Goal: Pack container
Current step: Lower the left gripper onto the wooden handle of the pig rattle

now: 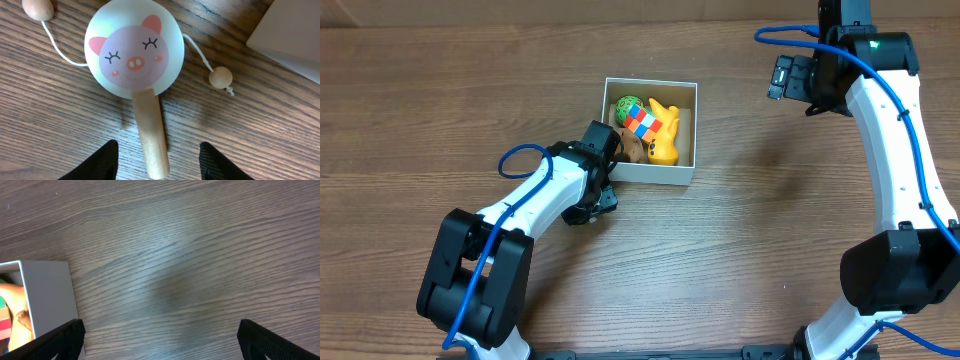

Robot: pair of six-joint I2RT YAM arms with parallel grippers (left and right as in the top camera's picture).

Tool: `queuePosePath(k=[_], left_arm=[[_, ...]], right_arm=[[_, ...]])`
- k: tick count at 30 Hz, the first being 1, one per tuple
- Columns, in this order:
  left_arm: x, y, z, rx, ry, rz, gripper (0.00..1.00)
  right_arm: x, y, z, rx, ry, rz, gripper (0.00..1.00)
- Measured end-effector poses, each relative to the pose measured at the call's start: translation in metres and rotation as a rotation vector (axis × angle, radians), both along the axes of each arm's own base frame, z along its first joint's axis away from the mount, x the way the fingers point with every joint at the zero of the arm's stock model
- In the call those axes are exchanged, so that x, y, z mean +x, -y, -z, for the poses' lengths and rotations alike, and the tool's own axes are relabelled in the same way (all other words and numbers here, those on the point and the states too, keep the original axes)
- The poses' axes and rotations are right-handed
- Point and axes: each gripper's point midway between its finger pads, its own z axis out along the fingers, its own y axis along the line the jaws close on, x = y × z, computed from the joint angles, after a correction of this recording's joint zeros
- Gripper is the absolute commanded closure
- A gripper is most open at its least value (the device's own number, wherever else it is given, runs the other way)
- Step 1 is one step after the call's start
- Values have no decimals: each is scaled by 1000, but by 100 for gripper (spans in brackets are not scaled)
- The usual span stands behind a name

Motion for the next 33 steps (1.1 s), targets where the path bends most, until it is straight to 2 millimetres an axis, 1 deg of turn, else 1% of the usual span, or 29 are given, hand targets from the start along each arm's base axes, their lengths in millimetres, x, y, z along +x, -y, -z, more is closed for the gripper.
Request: queuePosePath(k=[9,16,21,23,25,27,33], left_arm=[[2,-1,0,5,9,-1,48],[-3,-6,11,21,15,-24,47],[-1,-6,11,21,22,-26,49],[-1,-6,11,21,23,-28,52],[-1,-6,11,21,22,-28,58],[-1,-6,11,21,22,-30,63],[-1,-7,11,24,24,-29,68]], right_arm=[[0,0,0,1,0,0,0],[0,0,0,1,0,0,0],[0,0,0,0,0,0,0],[0,0,0,0,0,0,0],[0,0,0,0,0,0,0],[0,0,0,0,0,0,0],[0,0,0,0,0,0,0]])
